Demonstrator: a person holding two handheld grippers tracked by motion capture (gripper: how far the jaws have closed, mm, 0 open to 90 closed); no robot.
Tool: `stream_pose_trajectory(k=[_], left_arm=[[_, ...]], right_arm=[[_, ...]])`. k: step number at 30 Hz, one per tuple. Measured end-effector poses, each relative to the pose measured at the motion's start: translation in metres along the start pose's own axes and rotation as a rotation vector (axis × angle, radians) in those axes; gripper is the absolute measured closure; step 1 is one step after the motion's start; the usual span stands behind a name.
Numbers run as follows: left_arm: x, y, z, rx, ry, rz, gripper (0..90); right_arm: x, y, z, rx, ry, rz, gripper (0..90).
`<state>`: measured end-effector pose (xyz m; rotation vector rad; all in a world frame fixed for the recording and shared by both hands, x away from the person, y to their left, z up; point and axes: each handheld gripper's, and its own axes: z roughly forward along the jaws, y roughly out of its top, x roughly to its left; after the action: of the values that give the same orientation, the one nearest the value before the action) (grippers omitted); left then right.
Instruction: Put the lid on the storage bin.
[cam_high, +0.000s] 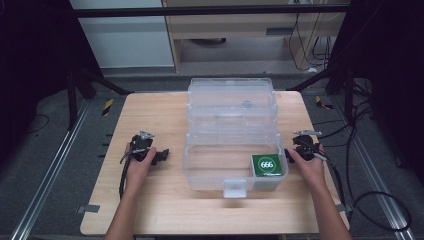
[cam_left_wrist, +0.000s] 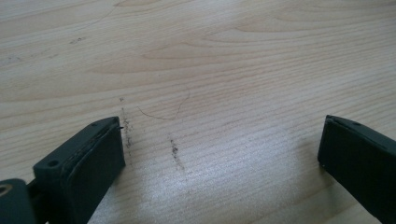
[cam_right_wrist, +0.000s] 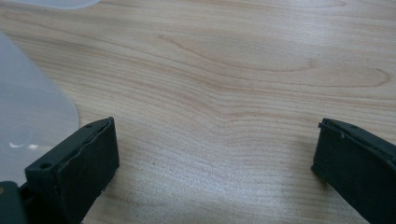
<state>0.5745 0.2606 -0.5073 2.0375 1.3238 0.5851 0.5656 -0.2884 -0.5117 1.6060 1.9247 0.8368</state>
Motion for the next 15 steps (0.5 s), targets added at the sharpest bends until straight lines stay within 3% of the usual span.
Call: stream_pose_trajectory(k=[5, 8, 13, 15], left_arm=[[0.001, -0.002, -0.003, -0.016, -0.001, 0.029, 2.2], [-0.004, 0.001, -0.006, -0.038, 0.026, 0.1, 2.9], [-0.007, 0.005, -0.015, -0.099, -0.012, 0.066, 3.1], [-0.01, 0.006, -0.022, -0.116, -0.032, 0.071, 3.1]], right_arm=[[-0.001, -0.001, -0.001, 0.0, 0.01, -0.017, 0.6], [-0.003, 0.0, 0.0, 0.001, 0.015, -0.022, 0.4], [-0.004, 0.0, -0.002, 0.002, 0.02, -0.038, 5.0], [-0.006, 0.001, -0.007, -0.008, 0.0, -0.103, 8.6]])
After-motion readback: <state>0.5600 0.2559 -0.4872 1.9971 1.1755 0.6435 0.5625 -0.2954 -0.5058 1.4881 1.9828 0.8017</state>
